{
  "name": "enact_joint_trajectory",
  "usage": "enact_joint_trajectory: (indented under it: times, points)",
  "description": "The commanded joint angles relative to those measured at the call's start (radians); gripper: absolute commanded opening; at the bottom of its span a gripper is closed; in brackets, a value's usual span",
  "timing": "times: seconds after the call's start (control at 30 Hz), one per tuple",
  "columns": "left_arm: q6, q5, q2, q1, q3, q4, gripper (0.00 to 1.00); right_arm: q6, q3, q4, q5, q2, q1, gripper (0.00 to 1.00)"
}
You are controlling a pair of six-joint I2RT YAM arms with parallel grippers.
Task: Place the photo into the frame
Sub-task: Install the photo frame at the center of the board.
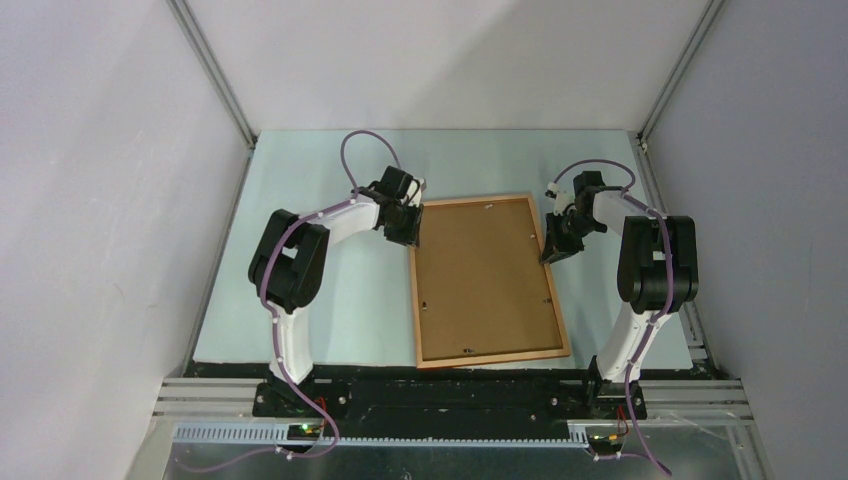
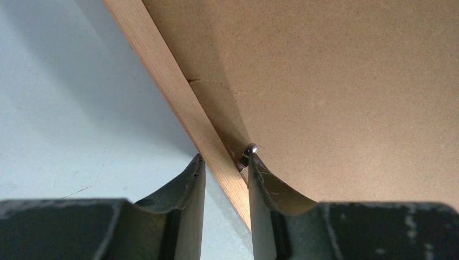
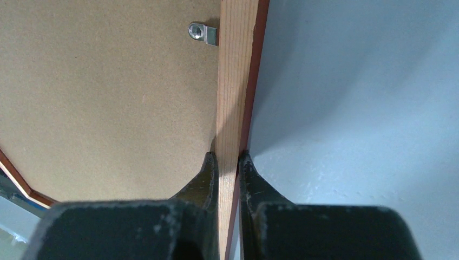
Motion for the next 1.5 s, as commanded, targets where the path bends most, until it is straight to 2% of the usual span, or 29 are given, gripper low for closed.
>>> enact_joint_trajectory:
  times: [0.0, 0.3, 0.43, 0.5, 0.6, 0.73, 1.03, 1.27, 1.47]
  points:
    - [0.035, 0.008, 0.013, -0.015, -0.023, -0.004, 0.14, 0.006, -0.014, -0.017, -0.070, 0.017, 0.003, 0.00]
    - [0.052, 0.010, 0.006, -0.015, -0.027, -0.004, 0.08, 0.004, -0.014, -0.018, -0.071, 0.019, 0.003, 0.00]
    - [0.063, 0.003, 0.002, -0.015, -0.028, -0.004, 0.09, 0.003, -0.015, -0.018, -0.069, 0.019, 0.003, 0.00]
    - [0.066, -0.003, -0.001, -0.015, -0.031, -0.006, 0.13, 0.002, -0.014, -0.016, -0.068, 0.020, 0.003, 0.00]
    - [0.068, -0.008, -0.006, -0.015, -0.030, -0.005, 0.26, 0.001, -0.013, -0.017, -0.069, 0.020, 0.003, 0.00]
    - [0.069, -0.012, -0.009, -0.014, -0.029, -0.007, 0.36, 0.003, -0.014, -0.018, -0.070, 0.019, 0.003, 0.00]
    - [0.073, -0.014, -0.008, -0.015, -0.027, -0.012, 0.44, 0.001, -0.014, -0.021, -0.074, 0.021, 0.003, 0.00]
    - [0.078, -0.018, -0.008, -0.013, -0.027, -0.016, 0.46, 0.000, -0.013, -0.020, -0.076, 0.023, 0.002, 0.00]
    - [0.086, -0.026, -0.010, -0.014, -0.027, -0.019, 0.38, 0.000, -0.014, -0.021, -0.076, 0.024, -0.006, 0.00]
